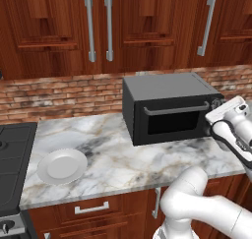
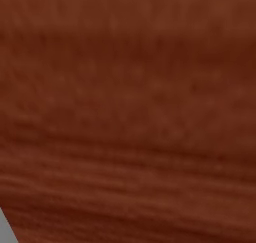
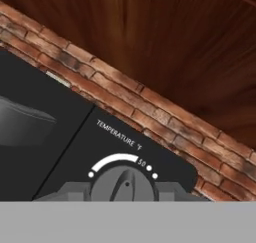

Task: Pull the toaster oven rack outwards. Pick up the baguette from the plate and place it on the toaster oven rack. Close the toaster oven door fully and set the temperature to the lowest setting.

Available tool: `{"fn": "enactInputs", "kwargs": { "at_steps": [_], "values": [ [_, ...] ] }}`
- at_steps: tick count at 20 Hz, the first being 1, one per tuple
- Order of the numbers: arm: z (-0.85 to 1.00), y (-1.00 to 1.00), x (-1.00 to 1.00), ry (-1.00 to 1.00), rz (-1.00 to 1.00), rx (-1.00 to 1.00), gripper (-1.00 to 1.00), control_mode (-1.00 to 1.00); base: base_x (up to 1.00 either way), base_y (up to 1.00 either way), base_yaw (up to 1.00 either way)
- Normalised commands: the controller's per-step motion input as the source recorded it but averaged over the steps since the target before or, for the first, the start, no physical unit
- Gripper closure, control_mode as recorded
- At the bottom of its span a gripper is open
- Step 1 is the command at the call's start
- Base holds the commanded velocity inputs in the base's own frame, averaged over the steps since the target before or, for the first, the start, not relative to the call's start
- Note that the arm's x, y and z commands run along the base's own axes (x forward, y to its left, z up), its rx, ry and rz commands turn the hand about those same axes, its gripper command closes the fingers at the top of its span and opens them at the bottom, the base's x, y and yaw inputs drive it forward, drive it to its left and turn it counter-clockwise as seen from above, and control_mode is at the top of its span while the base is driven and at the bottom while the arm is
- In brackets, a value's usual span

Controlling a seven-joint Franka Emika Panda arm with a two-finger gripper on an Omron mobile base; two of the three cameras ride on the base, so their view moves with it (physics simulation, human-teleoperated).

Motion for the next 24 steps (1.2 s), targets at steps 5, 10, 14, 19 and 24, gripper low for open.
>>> {"fn": "enactInputs", "kwargs": {
  "at_steps": [5,10,14,19,24],
  "values": [
    [0.03,0.00,0.00,0.00,0.19,-0.01,1.00,-1.00,0.00,0.00,0.00],
    [0.10,0.00,0.00,0.00,0.18,-0.04,1.00,-1.00,0.00,0.00,0.00],
    [0.07,0.00,0.00,0.00,0.11,-0.12,1.00,-1.00,0.00,0.00,0.00],
    [0.09,0.00,-0.01,0.00,0.07,-0.15,1.00,-1.00,0.00,0.00,0.00],
    [0.00,0.00,0.00,0.00,0.02,-0.17,1.00,-1.00,0.00,0.00,0.00]
  ]
}}
